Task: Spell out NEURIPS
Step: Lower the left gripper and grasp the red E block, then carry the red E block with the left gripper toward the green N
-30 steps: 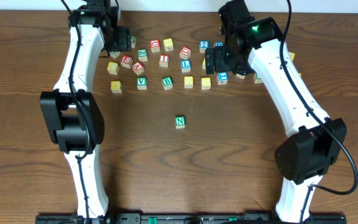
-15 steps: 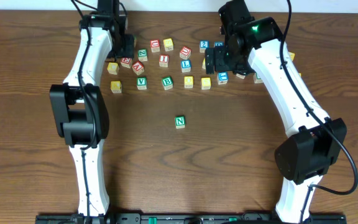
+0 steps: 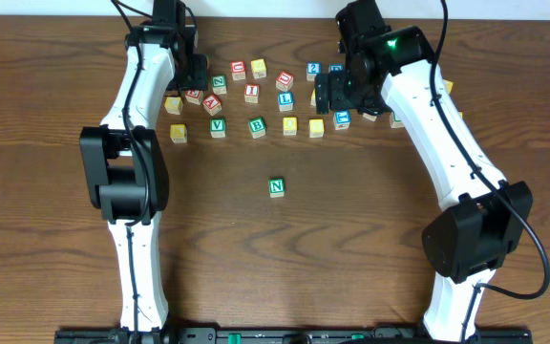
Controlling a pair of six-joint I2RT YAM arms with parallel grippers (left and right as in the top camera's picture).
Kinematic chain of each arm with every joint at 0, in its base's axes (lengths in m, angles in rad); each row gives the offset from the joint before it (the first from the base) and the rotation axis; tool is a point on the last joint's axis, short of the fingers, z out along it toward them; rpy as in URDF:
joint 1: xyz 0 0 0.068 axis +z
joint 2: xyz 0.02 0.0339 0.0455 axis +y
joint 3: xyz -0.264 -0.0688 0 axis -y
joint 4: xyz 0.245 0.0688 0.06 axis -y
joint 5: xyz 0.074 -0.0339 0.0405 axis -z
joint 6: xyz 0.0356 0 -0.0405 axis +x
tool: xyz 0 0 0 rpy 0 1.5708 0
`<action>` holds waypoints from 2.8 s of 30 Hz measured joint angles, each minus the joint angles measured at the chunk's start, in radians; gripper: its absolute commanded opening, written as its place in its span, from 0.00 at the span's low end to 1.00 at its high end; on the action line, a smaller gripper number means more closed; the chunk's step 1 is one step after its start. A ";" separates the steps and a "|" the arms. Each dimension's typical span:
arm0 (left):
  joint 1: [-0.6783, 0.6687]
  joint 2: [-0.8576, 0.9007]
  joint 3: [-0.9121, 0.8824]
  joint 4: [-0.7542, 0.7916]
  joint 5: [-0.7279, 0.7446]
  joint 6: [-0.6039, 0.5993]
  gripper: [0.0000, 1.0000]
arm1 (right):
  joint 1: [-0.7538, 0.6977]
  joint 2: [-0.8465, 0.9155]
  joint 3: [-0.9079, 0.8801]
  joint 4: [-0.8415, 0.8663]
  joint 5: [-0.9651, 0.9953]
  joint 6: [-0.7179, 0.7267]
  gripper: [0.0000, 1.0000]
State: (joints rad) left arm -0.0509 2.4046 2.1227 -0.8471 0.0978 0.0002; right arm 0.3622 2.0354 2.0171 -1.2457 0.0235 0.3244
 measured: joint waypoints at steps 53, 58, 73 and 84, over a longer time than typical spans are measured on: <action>0.000 0.037 0.000 -0.002 -0.007 -0.131 0.24 | 0.000 -0.002 0.000 0.008 0.018 0.000 0.99; 0.000 -0.036 0.000 -0.006 -0.007 -0.132 0.24 | 0.000 -0.002 0.000 0.009 0.040 0.000 0.99; -0.099 -0.384 0.000 -0.179 -0.015 -0.132 0.23 | -0.129 -0.002 0.000 0.056 0.069 0.000 0.99; -0.328 -0.425 0.000 -0.403 -0.015 -0.228 0.23 | -0.289 -0.002 0.000 0.042 0.071 0.001 0.99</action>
State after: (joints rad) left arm -0.3794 1.9797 2.1231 -1.2499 0.0830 -0.2279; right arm 0.0731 2.0335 2.0171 -1.2034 0.0948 0.3252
